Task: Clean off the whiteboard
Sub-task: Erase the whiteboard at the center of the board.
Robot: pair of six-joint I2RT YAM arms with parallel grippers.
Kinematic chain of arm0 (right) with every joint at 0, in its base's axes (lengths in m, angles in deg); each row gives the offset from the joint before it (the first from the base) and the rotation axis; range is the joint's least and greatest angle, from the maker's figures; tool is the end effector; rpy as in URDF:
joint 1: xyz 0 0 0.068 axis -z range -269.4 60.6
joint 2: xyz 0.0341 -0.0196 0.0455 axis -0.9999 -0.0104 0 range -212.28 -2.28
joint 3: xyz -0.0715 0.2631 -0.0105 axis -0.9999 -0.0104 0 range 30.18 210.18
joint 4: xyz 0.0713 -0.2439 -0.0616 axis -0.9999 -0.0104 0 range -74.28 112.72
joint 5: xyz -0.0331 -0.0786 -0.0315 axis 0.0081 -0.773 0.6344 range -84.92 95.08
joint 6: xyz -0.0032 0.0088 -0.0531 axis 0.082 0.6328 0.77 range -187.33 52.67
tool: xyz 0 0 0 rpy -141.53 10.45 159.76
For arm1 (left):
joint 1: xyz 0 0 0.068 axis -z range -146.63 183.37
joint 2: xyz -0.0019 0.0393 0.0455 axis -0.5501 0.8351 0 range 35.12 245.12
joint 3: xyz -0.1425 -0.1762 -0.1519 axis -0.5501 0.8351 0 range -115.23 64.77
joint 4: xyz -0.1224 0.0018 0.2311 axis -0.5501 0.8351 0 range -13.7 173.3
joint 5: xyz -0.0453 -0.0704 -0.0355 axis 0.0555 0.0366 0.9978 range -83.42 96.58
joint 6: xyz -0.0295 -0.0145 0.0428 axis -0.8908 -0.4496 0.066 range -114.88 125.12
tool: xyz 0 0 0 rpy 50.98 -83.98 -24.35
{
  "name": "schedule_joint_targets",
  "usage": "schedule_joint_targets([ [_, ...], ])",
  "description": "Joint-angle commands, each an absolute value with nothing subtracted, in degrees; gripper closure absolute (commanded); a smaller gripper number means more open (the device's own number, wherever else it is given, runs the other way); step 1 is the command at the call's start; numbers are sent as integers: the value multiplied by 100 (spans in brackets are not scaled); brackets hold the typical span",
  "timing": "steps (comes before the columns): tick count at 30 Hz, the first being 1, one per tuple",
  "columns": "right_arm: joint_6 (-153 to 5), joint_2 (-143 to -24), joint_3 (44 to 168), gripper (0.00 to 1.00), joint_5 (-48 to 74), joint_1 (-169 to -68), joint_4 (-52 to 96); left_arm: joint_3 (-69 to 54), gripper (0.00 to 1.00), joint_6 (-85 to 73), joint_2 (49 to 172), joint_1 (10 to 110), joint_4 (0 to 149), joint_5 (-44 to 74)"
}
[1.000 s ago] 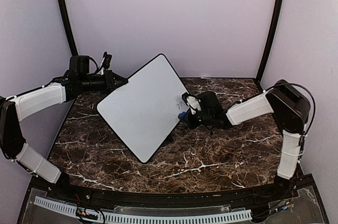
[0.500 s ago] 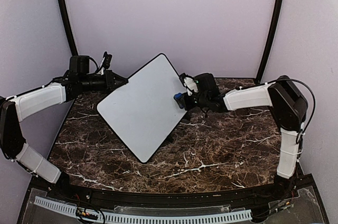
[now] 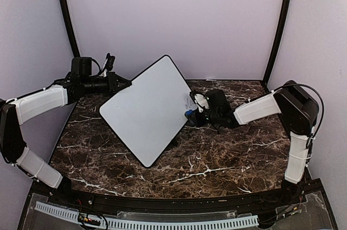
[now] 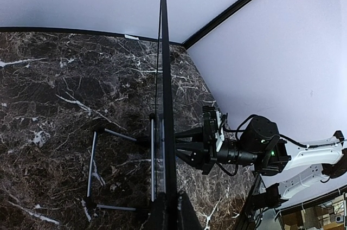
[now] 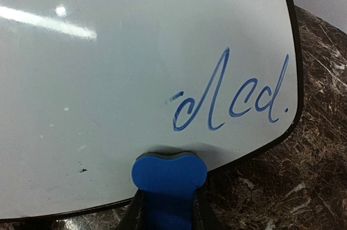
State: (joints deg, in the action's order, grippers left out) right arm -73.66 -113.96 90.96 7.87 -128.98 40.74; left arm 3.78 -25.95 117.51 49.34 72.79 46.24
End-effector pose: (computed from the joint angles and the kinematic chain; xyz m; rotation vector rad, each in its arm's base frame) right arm 0.3154 0.2629 0.1471 -0.6540 2.0894 0.5137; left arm 0.3126 -0.1130 0.3105 0.2481 1.9752 -1.1962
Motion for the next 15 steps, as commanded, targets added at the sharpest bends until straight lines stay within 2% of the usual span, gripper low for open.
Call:
schedule_joint_targets([
  [1, -7377, -11449, 9275, 80, 868, -12904, 3837, 436, 100, -2311, 11742, 5174, 7278, 5588],
  [10, -7274, -11730, 10504, 79, 860, -12823, 3435, 411, 100, -2254, 11648, 5174, 7295, 5591],
  [15, -7281, -11765, 10414, 79, 967, -12687, 3460, 250, 100, -2091, 11574, 5174, 7553, 5439],
])
